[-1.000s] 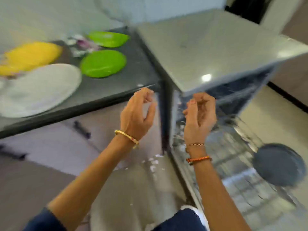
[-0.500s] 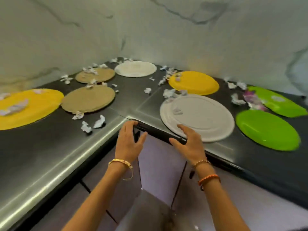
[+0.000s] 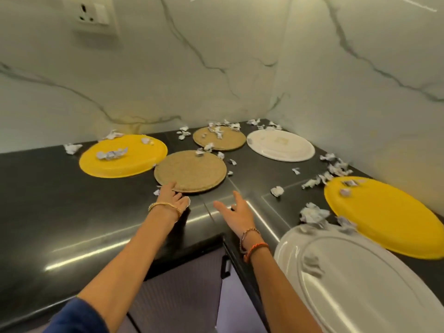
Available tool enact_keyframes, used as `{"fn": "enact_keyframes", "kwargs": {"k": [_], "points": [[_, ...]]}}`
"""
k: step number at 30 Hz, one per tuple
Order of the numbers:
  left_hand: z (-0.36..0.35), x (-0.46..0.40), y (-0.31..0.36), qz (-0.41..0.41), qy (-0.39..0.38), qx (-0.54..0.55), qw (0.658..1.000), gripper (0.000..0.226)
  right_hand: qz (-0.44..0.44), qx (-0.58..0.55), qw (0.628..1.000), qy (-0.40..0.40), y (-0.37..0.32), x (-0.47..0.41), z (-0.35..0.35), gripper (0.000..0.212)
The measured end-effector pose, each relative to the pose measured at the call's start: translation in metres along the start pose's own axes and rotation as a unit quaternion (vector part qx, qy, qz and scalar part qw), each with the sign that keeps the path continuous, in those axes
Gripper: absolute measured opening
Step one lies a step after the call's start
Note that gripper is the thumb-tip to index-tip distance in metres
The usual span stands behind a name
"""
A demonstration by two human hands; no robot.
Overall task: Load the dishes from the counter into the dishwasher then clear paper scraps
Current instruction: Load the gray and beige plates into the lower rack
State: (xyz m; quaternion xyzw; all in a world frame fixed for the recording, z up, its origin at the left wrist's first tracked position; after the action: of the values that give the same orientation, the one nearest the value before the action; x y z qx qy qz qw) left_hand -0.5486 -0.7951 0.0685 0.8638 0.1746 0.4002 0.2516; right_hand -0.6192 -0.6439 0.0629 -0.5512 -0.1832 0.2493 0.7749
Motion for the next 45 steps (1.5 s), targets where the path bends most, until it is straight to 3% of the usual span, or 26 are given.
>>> {"fn": "enact_keyframes", "kwargs": {"k": [5, 7, 10, 12, 14, 20, 24, 28, 30, 32, 35, 38, 42, 45], "points": [[0.005, -0.021, 0.024, -0.084, 0.146, -0.095, 0.981, 0.048, -0.087, -0.124, 0.988, 0.008, 0.008, -0.061, -0.007, 0.079], [0.011, -0.029, 0.035, -0.109, 0.183, -0.096, 0.972, 0.035, -0.101, -0.145, 0.984, 0.011, 0.013, -0.086, -0.011, 0.077], [0.015, -0.042, 0.048, -0.082, 0.193, -0.096, 0.973, 0.021, -0.114, -0.165, 0.980, -0.001, 0.012, -0.113, -0.015, 0.066], [0.017, -0.051, 0.056, -0.056, 0.199, -0.078, 0.975, 0.022, -0.132, -0.156, 0.979, 0.005, 0.010, -0.129, -0.017, 0.070], [0.015, -0.059, 0.061, -0.038, 0.189, -0.072, 0.979, 0.008, -0.146, -0.131, 0.980, 0.023, 0.010, -0.140, -0.018, 0.071], [-0.009, -0.066, 0.054, 0.025, 0.129, 0.002, 0.991, 0.037, -0.176, -0.126, 0.975, 0.047, 0.001, -0.146, -0.015, 0.038], [-0.028, -0.074, 0.063, -0.067, 0.076, 0.006, 0.995, 0.039, -0.196, -0.225, 0.950, 0.090, 0.008, -0.143, -0.010, 0.039], [-0.039, -0.075, 0.080, -0.232, 0.118, -0.029, 0.965, 0.031, -0.220, -0.309, 0.917, 0.126, 0.021, -0.149, -0.004, 0.006], [-0.042, -0.081, 0.090, -0.266, 0.121, 0.023, 0.956, 0.030, -0.221, -0.346, 0.899, 0.149, 0.020, -0.156, -0.002, 0.012], [-0.045, -0.094, 0.099, -0.240, 0.099, 0.103, 0.960, 0.030, -0.227, -0.356, 0.892, 0.163, 0.017, -0.167, -0.001, 0.028], [-0.045, -0.117, 0.108, -0.187, 0.094, 0.167, 0.964, 0.031, -0.218, -0.394, 0.869, 0.203, 0.009, -0.191, 0.004, 0.036], [-0.049, -0.140, 0.115, -0.148, 0.056, 0.158, 0.975, 0.012, -0.198, -0.453, 0.842, 0.216, -0.008, -0.226, 0.007, 0.044], [-0.052, -0.165, 0.123, -0.169, 0.039, 0.131, 0.976, 0.010, -0.210, -0.527, 0.809, 0.155, -0.015, -0.268, -0.003, 0.062], [-0.053, -0.175, 0.126, -0.197, 0.048, 0.105, 0.974, 0.012, -0.227, -0.541, 0.796, 0.147, -0.008, -0.291, -0.006, 0.065]]}}
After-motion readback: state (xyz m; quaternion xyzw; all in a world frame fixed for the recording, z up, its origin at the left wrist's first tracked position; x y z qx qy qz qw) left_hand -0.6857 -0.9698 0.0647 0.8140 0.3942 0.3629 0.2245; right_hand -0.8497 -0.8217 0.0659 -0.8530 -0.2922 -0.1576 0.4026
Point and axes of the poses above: each hand's wrist, its own x-axis away from the middle knuckle, its own z-axis out of the back of the hand, y = z × x, the point moved 5 cm from there along -x, towards the middle knuckle, and after that the axes turned 7 degrees about z, right-handed, at the moved point
